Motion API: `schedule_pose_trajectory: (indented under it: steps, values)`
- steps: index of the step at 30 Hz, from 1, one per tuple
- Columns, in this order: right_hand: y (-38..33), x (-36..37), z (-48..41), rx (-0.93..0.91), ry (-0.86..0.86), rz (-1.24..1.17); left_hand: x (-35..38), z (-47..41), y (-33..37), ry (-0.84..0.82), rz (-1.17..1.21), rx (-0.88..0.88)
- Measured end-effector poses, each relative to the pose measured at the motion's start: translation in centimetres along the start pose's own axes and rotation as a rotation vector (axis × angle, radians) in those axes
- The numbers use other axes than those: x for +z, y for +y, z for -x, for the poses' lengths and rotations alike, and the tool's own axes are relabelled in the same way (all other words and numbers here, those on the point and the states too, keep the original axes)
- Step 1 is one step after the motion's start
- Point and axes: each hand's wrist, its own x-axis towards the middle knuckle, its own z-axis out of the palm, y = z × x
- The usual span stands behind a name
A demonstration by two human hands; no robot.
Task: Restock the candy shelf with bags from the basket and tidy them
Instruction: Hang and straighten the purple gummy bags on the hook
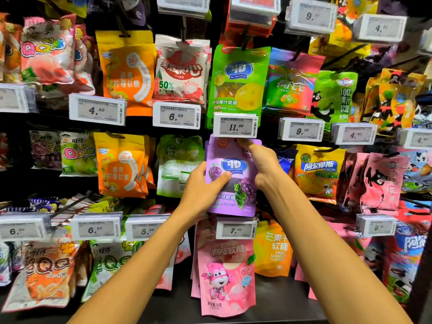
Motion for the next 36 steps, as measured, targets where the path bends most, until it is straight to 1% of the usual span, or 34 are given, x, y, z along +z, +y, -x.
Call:
schedule_pose_trajectory:
  steps: [4, 9, 14, 17, 19, 21, 22, 24, 27, 29, 30, 32, 34, 36]
  values:
    - [-0.3, 0.2, -0.2, 0.007, 0.034, -0.004, 0.2, -0.2, -0.1, 0.003, 0.056, -0.042]
    - [-0.3, 0.2, -0.1, 0.010, 0.003, -0.030, 0.5, -0.3, -0.2, 0.008, 0.100, -0.072]
    - [0.0, 0.1, 0.3, 0.097, 0.012, 0.000, 0.5, -0.4, -0.7, 0.025, 0.034, -0.111]
    - [0.9, 0.1, 0.2, -0.011, 0.049, 0.035, 0.4, -0.6, -0.7, 0.010, 0.029, -0.154]
    - [1.8, -0.2, 0.2, -0.179, 0.090, 0.069, 0.5, -0.6, -0.7, 0.002, 0.035, -0.174]
    - [2.8, -0.8, 0.5, -0.352, 0.184, 0.219, 0.5, -0.6, -0.9, 0.013, 0.025, -0.172]
    - [3.4, -1.1, 0.9, -0.406, 0.235, 0.308, 0.4, -0.6, -1.0, 0.023, 0.013, -0.163]
    - [4.4, -1.8, 1.5, -0.442, 0.265, 0.451, 0.3, -0.7, -1.2, 0.028, -0.036, -0.151]
    - [5.7, -2.4, 2.4, -0.469, 0.150, 0.565, 0.1, -0.6, -1.6, 0.015, -0.097, -0.137]
    - [6.0, -2.6, 2.7, -0.521, 0.116, 0.616, 0.3, -0.5, -1.6, 0.083, -0.174, -0.115]
    - [6.0, -2.7, 2.6, -0.550, 0.107, 0.629, 0.4, -0.4, -1.6, 0.141, -0.238, -0.076]
    - [5.9, -2.8, 2.5, -0.585, 0.106, 0.648, 0.7, -0.3, -1.6, 0.215, -0.359, 0.073]
    - [5.8, -2.9, 2.2, -0.585, 0.126, 0.675, 0.8, -0.3, -1.4, 0.221, -0.466, 0.184]
    - [5.7, -2.9, 1.9, -0.578, 0.148, 0.714, 0.9, -0.4, -1.3, 0.217, -0.581, 0.217]
